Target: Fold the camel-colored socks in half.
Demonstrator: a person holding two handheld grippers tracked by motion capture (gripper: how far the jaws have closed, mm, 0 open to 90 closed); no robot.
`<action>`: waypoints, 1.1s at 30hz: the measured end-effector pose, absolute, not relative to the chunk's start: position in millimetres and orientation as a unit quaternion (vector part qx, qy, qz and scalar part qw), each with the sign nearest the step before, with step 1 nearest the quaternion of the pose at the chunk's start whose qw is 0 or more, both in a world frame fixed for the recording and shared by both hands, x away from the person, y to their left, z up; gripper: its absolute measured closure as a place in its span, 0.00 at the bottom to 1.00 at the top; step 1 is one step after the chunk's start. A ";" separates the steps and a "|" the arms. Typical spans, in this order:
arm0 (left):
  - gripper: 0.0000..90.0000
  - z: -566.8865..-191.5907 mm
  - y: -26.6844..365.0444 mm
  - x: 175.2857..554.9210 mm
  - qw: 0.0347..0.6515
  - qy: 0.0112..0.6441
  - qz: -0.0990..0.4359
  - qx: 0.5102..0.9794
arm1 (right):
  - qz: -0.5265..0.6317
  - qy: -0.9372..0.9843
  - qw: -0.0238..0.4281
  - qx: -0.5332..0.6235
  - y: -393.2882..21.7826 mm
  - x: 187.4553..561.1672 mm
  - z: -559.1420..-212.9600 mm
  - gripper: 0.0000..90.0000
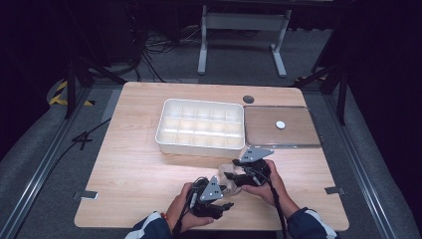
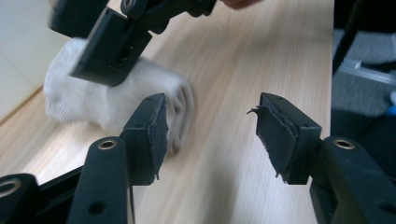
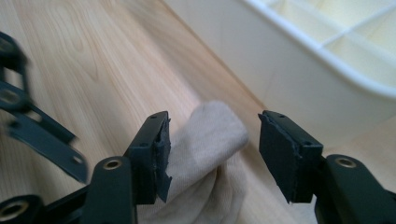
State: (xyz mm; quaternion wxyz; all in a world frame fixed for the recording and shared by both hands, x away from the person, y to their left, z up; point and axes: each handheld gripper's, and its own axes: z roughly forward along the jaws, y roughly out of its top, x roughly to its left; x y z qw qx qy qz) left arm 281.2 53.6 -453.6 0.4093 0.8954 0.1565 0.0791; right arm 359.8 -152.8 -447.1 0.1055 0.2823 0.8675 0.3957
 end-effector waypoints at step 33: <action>0.27 -473.4 204.9 313.2 0.342 0.302 0.135 0.879 | 0.402 0.873 -0.065 0.268 -167.1 372.7 -467.3 0.77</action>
